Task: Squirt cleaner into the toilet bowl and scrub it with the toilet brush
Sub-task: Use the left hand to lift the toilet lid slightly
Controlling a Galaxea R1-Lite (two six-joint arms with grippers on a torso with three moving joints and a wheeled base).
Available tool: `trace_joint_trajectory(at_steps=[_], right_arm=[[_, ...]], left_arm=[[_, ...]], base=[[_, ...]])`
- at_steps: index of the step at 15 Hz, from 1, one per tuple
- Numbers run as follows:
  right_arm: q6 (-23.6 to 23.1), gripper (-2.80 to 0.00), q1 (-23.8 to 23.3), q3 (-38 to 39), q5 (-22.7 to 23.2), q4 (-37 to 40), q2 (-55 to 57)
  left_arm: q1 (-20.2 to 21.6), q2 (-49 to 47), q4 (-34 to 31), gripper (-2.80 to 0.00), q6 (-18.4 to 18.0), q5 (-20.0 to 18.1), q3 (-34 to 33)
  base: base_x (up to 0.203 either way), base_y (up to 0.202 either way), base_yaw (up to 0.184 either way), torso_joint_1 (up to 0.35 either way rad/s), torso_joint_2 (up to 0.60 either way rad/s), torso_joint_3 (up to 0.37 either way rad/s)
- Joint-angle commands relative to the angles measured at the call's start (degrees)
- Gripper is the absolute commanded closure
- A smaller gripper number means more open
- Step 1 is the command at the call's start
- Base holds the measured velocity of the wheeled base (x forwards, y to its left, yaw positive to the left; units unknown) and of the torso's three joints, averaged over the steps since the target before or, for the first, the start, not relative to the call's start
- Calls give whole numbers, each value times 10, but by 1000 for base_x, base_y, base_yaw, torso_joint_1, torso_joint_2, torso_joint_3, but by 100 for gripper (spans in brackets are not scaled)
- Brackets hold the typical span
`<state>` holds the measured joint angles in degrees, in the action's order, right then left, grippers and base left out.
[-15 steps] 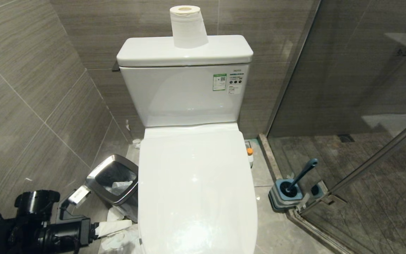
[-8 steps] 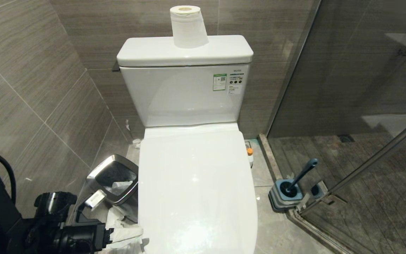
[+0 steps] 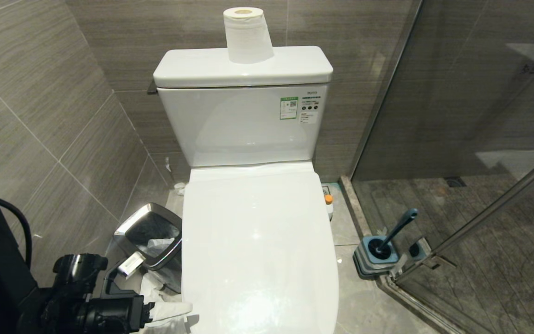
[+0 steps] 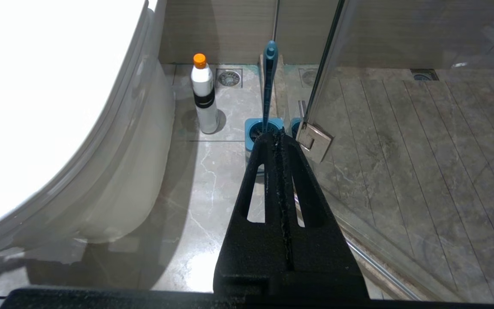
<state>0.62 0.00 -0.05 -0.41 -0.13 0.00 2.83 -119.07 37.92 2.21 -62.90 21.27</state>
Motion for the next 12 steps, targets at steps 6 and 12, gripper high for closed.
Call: trace_joint_trajectory(at_steps=[6, 12], right_arm=[[0, 0, 0, 0, 0, 0, 0], [0, 0, 0, 0, 0, 0, 0]], left_arm=[[-27, -11, 2, -280, 1, 3, 14], [-27, -21, 2, -280, -2, 29, 18]], base=[[0, 0, 0, 0, 0, 0], [0, 0, 0, 0, 0, 0]])
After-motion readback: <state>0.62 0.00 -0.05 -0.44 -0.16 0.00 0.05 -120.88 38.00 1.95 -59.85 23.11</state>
